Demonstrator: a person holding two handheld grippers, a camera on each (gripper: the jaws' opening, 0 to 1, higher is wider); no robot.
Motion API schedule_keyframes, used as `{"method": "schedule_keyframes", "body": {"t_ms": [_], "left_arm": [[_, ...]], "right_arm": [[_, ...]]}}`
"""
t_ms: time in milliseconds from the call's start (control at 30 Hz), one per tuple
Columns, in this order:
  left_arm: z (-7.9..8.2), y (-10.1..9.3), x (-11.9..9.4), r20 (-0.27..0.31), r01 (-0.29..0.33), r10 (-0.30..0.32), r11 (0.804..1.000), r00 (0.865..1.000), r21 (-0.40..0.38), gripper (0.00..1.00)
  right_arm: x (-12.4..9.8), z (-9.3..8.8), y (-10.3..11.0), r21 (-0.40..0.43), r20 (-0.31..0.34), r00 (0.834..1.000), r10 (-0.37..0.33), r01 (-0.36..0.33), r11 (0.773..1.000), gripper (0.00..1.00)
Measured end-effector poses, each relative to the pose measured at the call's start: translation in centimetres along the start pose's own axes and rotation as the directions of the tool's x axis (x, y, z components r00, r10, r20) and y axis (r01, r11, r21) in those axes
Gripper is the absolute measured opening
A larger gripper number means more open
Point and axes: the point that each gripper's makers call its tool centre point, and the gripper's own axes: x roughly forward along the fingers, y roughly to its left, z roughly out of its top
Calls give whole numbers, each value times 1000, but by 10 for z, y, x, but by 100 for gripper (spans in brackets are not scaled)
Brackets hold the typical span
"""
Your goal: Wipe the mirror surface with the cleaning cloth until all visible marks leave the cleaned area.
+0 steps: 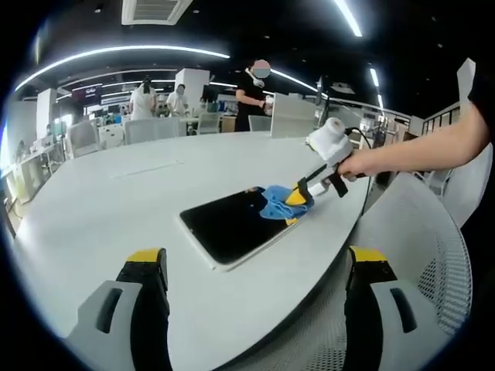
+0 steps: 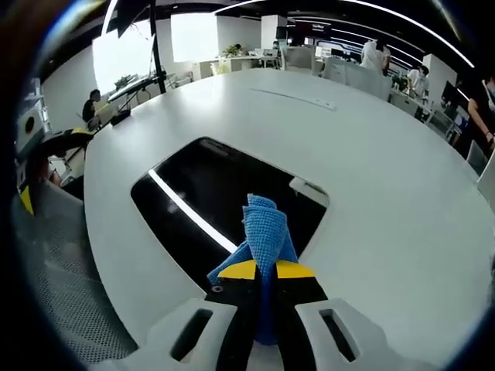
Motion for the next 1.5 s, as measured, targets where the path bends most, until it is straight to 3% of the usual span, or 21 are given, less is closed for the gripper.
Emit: {"method": "schedule_keyframes", "body": {"t_ms": [633, 1100, 1500], "left_arm": [[0, 1, 0, 0, -3, 3, 1000, 1000, -2, 94], [-1, 1, 0, -3, -4, 4, 1000, 1000, 1, 94], [-1, 1, 0, -2, 0, 0, 1000, 1000, -1, 93]], "right_arm": [[-12, -11, 20, 23, 2, 998, 62, -62, 998, 1], [-12, -11, 21, 11, 12, 990, 138, -138, 990, 0], [-10, -10, 22, -58, 9, 983, 185, -184, 981, 0]]}}
